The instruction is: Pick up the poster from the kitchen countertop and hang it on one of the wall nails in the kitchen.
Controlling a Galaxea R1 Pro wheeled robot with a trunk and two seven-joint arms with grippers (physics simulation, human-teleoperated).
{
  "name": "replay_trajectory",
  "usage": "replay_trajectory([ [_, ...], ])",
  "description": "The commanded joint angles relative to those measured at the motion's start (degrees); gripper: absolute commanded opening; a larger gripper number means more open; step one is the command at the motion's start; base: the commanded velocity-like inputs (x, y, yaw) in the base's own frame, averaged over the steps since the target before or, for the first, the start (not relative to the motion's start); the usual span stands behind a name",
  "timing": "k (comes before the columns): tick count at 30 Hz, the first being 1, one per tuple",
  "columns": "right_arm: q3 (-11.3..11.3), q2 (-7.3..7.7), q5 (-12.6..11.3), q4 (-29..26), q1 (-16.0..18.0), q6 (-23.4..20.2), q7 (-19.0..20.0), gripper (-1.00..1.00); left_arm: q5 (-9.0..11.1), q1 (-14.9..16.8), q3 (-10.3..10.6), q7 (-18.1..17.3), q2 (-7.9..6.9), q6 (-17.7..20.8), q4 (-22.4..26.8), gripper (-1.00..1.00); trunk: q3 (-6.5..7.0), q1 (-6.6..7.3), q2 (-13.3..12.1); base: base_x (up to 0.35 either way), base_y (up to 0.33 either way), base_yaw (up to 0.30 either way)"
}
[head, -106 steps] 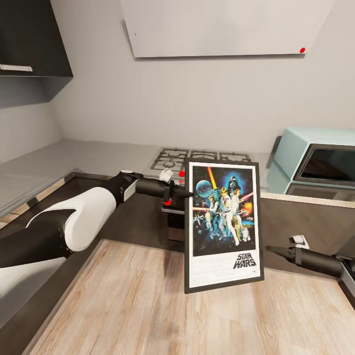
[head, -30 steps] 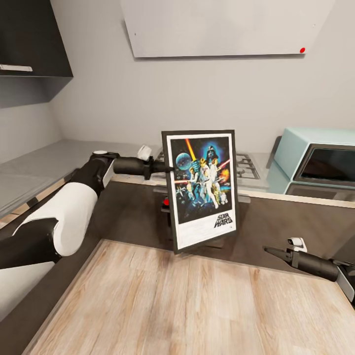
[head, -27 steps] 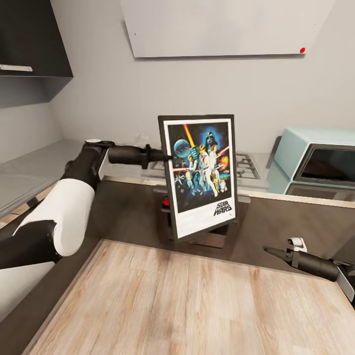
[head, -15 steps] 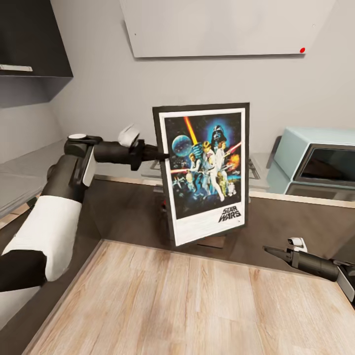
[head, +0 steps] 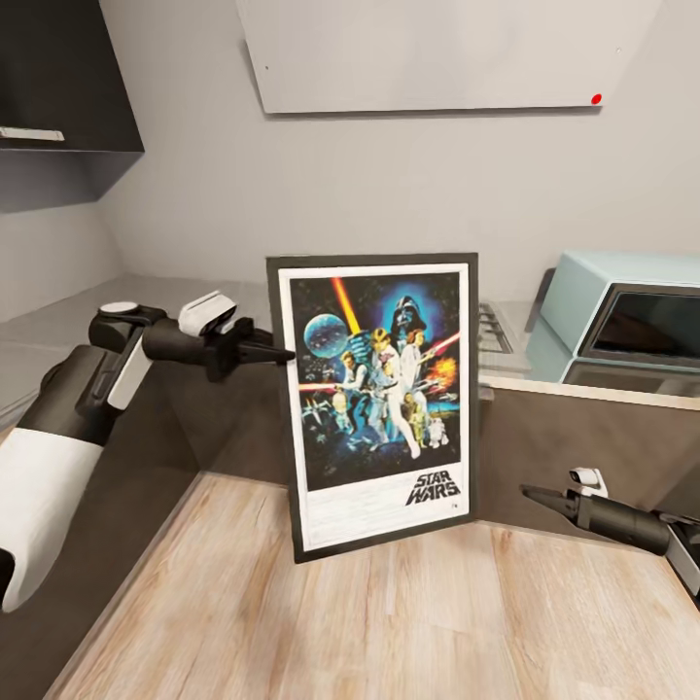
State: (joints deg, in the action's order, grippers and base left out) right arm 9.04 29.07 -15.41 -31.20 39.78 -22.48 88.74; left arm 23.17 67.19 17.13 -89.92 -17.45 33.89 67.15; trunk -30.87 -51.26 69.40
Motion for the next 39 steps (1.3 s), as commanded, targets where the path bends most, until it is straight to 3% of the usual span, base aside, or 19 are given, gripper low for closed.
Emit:
replay_trajectory([
  [1, 0.0, 0.01, -0.1, 0.0, 0.0, -0.1, 0.2, 1.0, 0.4, 0.0, 0.6, -0.1, -0.17, 0.6, -0.1, -1.0, -0.06, 0.0, 0.0, 0.0, 0.0, 0.0],
  [3, 0.0, 0.02, -0.1, 0.0, 0.0, 1.1, 0.4, 1.0, 0.6, 0.0, 2.9, -0.1, -0.41, 0.6, -0.3, -1.0, -0.06, 0.0, 0.0, 0.0, 0.0, 0.0],
  [8, -0.1, 0.02, -0.1, -0.2, 0.0, 1.9, 0.6, 1.0, 0.7, 0.0, 4.7, -0.1, -0.54, 0.7, -0.5, -1.0, -0.06, 0.0, 0.0, 0.0, 0.0, 0.0],
  [12, -0.7, 0.02, 0.0, -0.6, 0.0, 2.2, 0.7, 1.0, 0.7, 0.0, 4.9, -0.1, -0.54, 0.7, -0.5, -1.0, -0.06, 0.0, 0.0, 0.0, 0.0, 0.0],
  [19, -7.6, -0.03, -0.1, -0.8, 0.0, 6.4, 0.9, 1.0, 0.7, 0.0, 5.1, -0.1, -0.49, 0.9, -0.5, -1.0, -0.06, 0.0, 0.0, 0.0, 0.0, 0.0],
  [21, -8.4, -0.06, -0.2, -0.9, 0.0, 6.7, 0.9, 1.0, 0.7, 0.0, 5.1, -0.1, -0.48, 0.9, -0.6, -1.0, -0.06, 0.0, 0.0, 0.0, 0.0, 0.0],
  [39, -9.5, -0.27, -0.4, -0.9, 0.0, 7.2, 0.9, 1.0, 0.7, 0.0, 5.2, -0.1, -0.48, 1.0, -1.4, -1.0, -0.06, 0.0, 0.0, 0.0, 0.0, 0.0],
])
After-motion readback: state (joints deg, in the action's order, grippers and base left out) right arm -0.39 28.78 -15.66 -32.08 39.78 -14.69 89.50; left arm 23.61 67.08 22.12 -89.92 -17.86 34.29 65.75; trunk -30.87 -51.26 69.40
